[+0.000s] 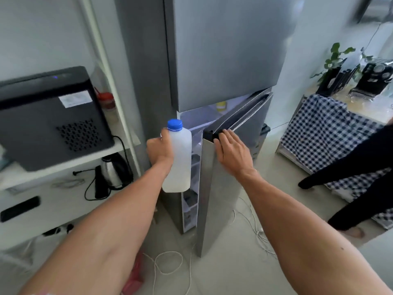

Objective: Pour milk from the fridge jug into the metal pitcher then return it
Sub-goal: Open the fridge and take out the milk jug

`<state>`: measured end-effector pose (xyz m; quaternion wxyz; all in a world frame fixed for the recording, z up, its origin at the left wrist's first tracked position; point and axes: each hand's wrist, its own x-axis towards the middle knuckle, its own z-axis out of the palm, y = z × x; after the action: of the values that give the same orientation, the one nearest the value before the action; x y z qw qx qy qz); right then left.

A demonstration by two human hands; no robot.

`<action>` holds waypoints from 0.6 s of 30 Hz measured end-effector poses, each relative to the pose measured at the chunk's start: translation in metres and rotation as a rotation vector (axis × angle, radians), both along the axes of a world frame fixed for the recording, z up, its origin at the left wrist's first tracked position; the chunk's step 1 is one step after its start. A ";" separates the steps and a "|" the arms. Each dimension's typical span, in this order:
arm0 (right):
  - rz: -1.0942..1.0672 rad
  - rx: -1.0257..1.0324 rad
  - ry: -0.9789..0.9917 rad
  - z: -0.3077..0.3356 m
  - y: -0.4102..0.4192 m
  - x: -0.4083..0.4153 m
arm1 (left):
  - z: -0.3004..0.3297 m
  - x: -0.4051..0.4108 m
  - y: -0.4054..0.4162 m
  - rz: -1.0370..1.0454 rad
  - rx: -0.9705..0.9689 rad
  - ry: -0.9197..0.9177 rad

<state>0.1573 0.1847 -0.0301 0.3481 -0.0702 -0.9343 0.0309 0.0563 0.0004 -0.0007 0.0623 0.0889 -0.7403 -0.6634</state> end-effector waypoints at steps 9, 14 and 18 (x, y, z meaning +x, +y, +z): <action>0.074 -0.110 -0.200 -0.005 -0.019 -0.072 | 0.015 -0.019 -0.019 0.143 0.010 -0.020; 0.113 -0.114 -0.322 -0.007 -0.024 -0.095 | 0.021 -0.023 -0.022 0.164 0.026 -0.013; 0.109 -0.111 -0.386 -0.007 -0.025 -0.112 | 0.023 -0.024 -0.021 0.183 0.025 -0.004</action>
<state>0.0455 0.1598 -0.0372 0.1561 -0.0431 -0.9830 0.0870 0.0322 -0.0207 0.0228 0.1198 0.1583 -0.7210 -0.6639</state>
